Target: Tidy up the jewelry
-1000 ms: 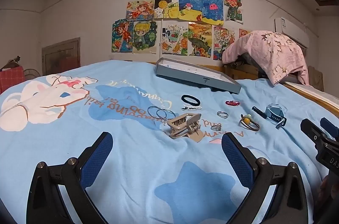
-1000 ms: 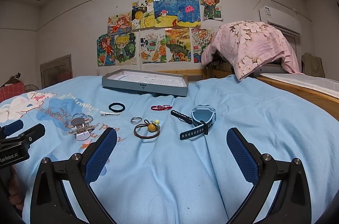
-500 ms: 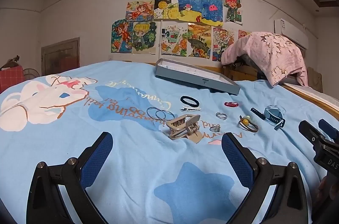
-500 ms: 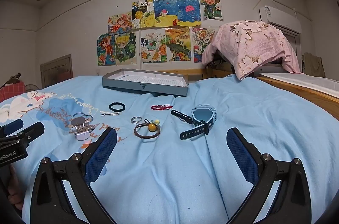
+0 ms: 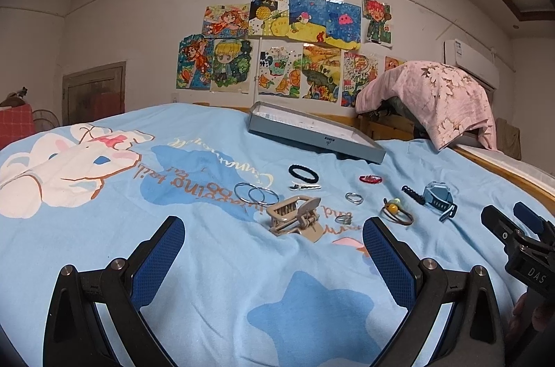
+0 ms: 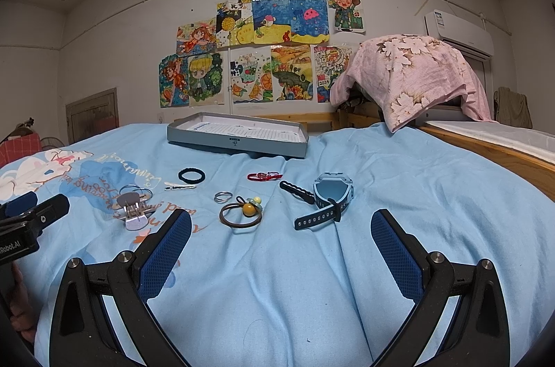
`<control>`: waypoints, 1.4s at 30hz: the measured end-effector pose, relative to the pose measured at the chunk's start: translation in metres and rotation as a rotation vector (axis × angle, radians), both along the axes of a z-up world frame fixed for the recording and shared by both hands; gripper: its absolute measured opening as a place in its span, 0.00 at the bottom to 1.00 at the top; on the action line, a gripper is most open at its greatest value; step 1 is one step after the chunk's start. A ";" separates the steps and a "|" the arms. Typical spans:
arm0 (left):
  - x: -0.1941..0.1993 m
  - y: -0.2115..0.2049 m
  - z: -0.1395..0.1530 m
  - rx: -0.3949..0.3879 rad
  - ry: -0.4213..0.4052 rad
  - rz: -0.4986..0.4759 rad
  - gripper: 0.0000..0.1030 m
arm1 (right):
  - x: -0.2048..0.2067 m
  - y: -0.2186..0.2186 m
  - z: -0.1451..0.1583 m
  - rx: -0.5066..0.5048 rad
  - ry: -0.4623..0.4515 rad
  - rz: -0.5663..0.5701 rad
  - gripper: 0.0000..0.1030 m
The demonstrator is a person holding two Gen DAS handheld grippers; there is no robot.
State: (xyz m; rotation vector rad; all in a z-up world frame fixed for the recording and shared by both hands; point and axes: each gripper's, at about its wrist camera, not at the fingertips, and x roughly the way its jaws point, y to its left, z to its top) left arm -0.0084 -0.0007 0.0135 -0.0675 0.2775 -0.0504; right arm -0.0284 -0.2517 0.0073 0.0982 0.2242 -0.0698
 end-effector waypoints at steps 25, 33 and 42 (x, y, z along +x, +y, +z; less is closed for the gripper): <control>-0.011 -0.005 0.015 0.009 -0.070 -0.021 1.00 | -0.007 0.000 0.009 0.013 -0.031 0.014 0.99; -0.011 -0.006 0.015 0.009 -0.070 -0.021 1.00 | -0.007 -0.001 0.009 0.013 -0.030 0.014 0.99; -0.012 -0.005 0.015 0.006 -0.067 -0.019 1.00 | -0.007 -0.001 0.009 0.014 -0.030 0.014 0.99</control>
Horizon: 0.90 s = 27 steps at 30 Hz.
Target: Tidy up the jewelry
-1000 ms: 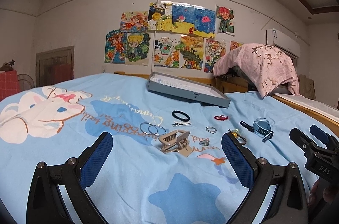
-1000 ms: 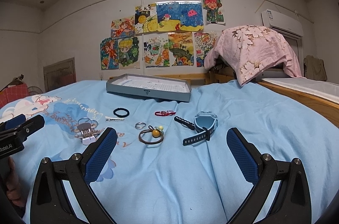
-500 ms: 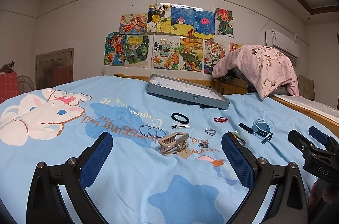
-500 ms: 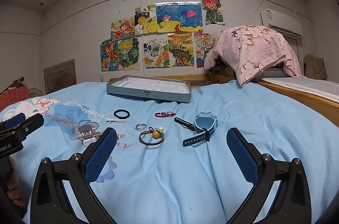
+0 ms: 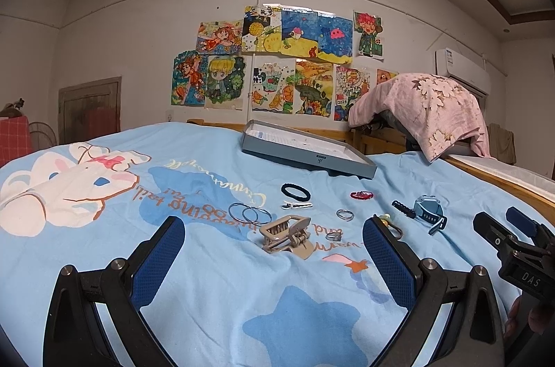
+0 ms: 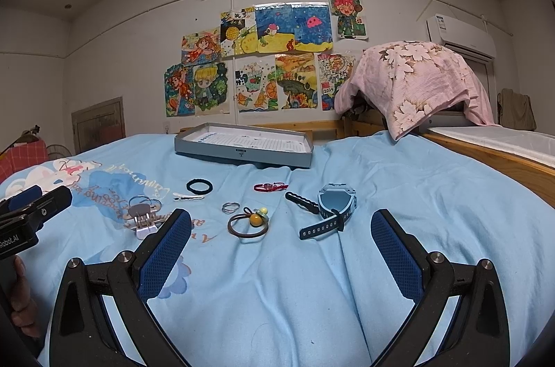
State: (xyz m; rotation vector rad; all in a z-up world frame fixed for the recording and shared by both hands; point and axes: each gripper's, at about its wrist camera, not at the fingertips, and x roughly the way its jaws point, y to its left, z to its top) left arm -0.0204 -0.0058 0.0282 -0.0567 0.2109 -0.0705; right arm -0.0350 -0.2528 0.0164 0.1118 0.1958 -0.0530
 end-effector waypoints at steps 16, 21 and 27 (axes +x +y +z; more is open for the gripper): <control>0.001 0.002 -0.001 -0.001 0.003 -0.001 1.00 | 0.000 0.001 0.000 -0.002 0.001 0.002 0.99; 0.001 0.002 -0.001 -0.001 0.004 0.000 1.00 | 0.000 0.001 0.000 0.000 0.002 0.001 0.99; 0.002 0.003 -0.001 -0.006 0.010 0.001 1.00 | 0.000 0.001 0.000 0.019 -0.002 0.003 0.99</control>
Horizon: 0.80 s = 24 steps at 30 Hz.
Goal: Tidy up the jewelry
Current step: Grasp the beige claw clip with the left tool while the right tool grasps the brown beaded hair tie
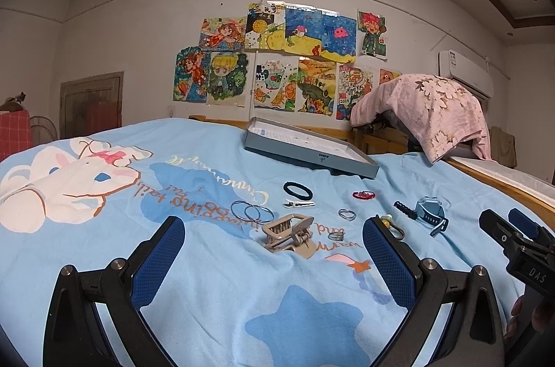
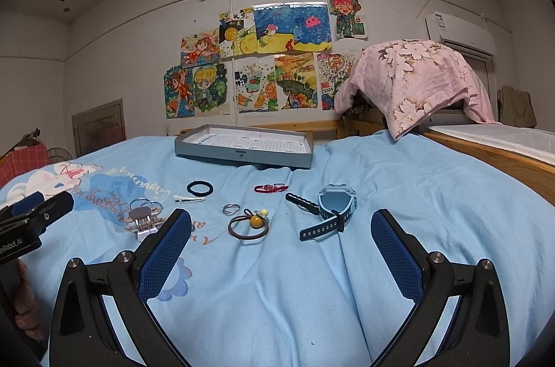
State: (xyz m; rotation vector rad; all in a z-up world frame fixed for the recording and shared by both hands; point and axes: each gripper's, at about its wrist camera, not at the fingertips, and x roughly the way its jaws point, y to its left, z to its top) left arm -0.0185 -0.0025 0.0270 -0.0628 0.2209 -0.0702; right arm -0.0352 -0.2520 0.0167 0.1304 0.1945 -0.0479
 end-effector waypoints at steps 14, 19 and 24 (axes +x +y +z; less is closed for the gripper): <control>0.046 0.008 -0.002 0.001 0.145 -0.095 1.00 | 0.016 -0.014 0.023 0.020 0.043 0.072 0.99; 0.076 0.005 -0.001 0.034 0.209 -0.157 1.00 | 0.042 -0.015 0.025 -0.011 0.102 0.153 0.99; 0.105 0.001 -0.006 0.095 0.259 -0.238 1.00 | 0.078 -0.017 0.018 0.056 0.200 0.252 0.98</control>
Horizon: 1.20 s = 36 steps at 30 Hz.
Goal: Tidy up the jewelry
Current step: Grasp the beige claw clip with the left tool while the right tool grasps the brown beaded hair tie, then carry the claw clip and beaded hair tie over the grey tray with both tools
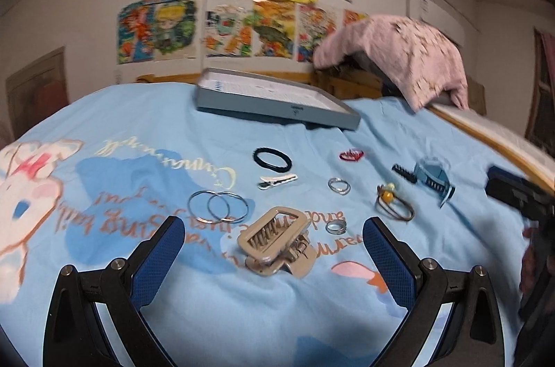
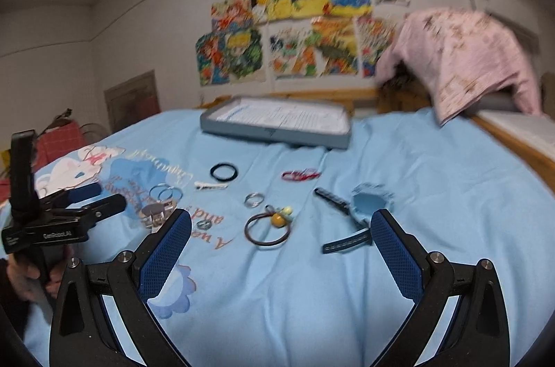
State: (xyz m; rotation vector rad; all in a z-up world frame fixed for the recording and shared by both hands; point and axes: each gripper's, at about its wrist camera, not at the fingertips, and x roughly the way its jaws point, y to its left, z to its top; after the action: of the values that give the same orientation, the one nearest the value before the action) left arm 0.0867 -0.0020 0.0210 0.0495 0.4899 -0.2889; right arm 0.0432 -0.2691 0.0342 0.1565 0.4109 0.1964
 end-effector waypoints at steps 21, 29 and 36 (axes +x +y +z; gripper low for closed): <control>0.058 0.007 -0.045 -0.082 0.168 -0.159 0.56 | 0.118 0.045 -0.066 -0.012 0.310 0.097 0.51; 0.052 0.003 -0.049 -0.080 0.169 -0.172 0.55 | 0.124 0.049 -0.079 0.011 0.322 0.134 0.43; 0.049 0.001 -0.049 -0.055 0.158 -0.159 0.55 | 0.137 0.048 -0.080 0.069 0.324 0.142 0.43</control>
State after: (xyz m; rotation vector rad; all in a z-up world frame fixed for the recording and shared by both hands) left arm 0.1358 -0.0011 -0.0283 0.0123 0.6358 -0.4646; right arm 0.1801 -0.2212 -0.0454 0.2288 0.7386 0.3267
